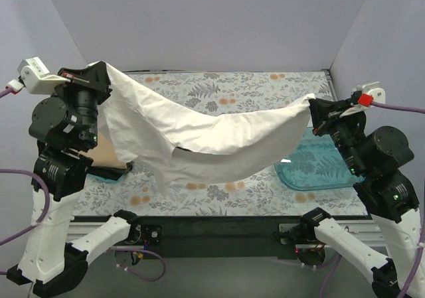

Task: Fold and stack the t-shirts
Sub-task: Flatten the tshirt out

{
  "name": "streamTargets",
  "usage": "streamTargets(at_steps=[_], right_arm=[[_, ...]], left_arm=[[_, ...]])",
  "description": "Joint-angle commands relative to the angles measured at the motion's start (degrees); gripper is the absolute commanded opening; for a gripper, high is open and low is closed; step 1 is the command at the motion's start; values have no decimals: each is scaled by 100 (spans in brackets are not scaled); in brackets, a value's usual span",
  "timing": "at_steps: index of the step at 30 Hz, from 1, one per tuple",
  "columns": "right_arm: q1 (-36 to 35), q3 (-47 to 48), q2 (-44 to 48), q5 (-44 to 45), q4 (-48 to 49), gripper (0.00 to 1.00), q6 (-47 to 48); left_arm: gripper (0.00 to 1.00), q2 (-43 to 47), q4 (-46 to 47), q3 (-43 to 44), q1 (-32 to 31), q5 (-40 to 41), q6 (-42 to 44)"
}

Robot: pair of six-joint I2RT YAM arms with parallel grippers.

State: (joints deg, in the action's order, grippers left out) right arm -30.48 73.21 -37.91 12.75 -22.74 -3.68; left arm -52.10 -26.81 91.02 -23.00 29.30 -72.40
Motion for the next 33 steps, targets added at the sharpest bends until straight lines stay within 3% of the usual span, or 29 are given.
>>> streamTargets(at_steps=[1,4,5,7,11,13,14,15,17,18,19,21,23,25,29,33], right_arm=[[16,0,-548,560,86,1,218],[24,-61,-1171,1237,200,1,333],[42,-61,-1366,1386,304,1,351],[347,-35,-1988,1520,454,1,544],[1552,79,-3255,-261,1016,1,509],[1895,324,-4274,-887,1333,1,649],[1992,795,-4669,-1028,1325,1,676],[2080,1087,-5064,-1229,1281,2,702],[2274,2207,-6251,-1397,1028,43,685],[2318,2641,-6986,-1398,739,66,685],[2353,3229,-7324,-1337,5,97,615],[2354,4327,-7878,-1293,-650,98,606],[2354,4325,-7794,-1127,-758,98,571],[2354,3869,-7382,-1108,-653,98,466],[2354,2552,-6345,-1196,-329,98,-25],[2354,734,-4644,-1660,417,98,-483]], left_arm=[[0,-799,0,-172,24,655,200],[0,-1485,281,-269,24,1191,340],[0,-2105,342,-226,50,1314,375],[0,-2767,369,-16,321,1228,385],[3,-4744,509,1088,823,500,515],[30,-6001,519,1679,964,-79,744],[65,-6414,440,2099,991,-213,771],[88,-6871,213,2869,1017,-284,806],[93,-7918,-60,3752,1026,-144,868],[93,-8174,-409,4530,1035,-135,877],[93,-8428,-604,4773,1026,-135,868],[94,-8256,-651,4681,1026,-187,842],[94,-7485,-362,3594,1026,-135,833],[94,-6843,-1,2436,1017,-179,728],[95,-5516,-70,973,991,-450,219],[95,-4120,-482,-600,894,-995,-607]])
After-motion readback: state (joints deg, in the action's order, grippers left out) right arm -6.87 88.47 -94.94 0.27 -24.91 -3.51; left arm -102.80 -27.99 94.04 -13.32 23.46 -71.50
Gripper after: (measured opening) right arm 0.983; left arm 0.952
